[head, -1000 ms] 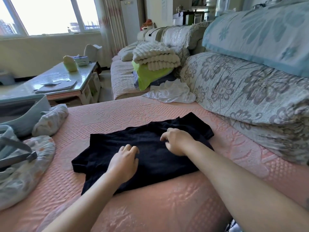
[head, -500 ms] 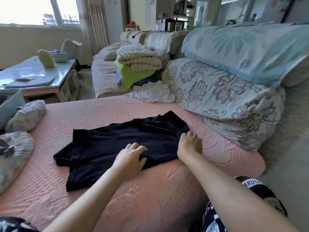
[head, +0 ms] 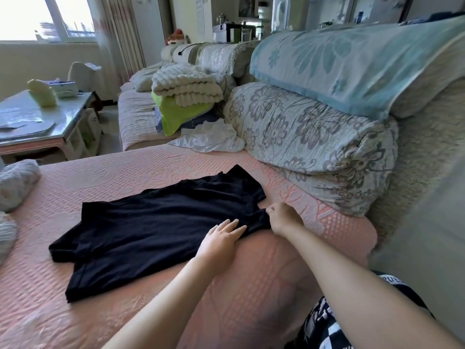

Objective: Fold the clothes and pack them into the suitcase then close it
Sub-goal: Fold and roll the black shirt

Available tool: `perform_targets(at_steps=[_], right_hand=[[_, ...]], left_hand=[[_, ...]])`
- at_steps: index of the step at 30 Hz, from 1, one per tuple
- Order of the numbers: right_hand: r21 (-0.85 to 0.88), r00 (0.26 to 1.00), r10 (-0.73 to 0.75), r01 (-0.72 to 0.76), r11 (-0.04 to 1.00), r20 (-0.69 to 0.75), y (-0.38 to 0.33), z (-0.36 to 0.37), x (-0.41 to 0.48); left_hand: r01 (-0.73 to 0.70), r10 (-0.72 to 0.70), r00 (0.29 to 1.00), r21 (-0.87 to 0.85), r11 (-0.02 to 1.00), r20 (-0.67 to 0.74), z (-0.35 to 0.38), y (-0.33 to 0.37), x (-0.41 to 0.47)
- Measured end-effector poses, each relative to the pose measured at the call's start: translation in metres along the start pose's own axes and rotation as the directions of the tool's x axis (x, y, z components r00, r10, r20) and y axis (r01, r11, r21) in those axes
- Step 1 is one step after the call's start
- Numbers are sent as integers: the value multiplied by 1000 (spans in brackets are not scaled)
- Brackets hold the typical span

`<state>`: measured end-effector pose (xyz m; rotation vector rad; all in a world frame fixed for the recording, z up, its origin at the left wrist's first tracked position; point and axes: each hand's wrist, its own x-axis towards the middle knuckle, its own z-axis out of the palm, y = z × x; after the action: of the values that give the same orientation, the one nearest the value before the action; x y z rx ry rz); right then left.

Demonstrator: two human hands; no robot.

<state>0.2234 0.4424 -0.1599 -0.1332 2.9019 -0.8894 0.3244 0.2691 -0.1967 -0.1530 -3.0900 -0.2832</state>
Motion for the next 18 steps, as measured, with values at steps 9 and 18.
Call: perform_targets(at_steps=[9,18], right_hand=[[-515,884,-468,399,759,-5,-45,19,-21],[-189,618,-641,770,609,455,-144,91,-94]], left_hand=[[-64,58,998,-215,974,-34,-21,-22,-23],[659,-627,749,141,739,-215,-59,-130,-138]])
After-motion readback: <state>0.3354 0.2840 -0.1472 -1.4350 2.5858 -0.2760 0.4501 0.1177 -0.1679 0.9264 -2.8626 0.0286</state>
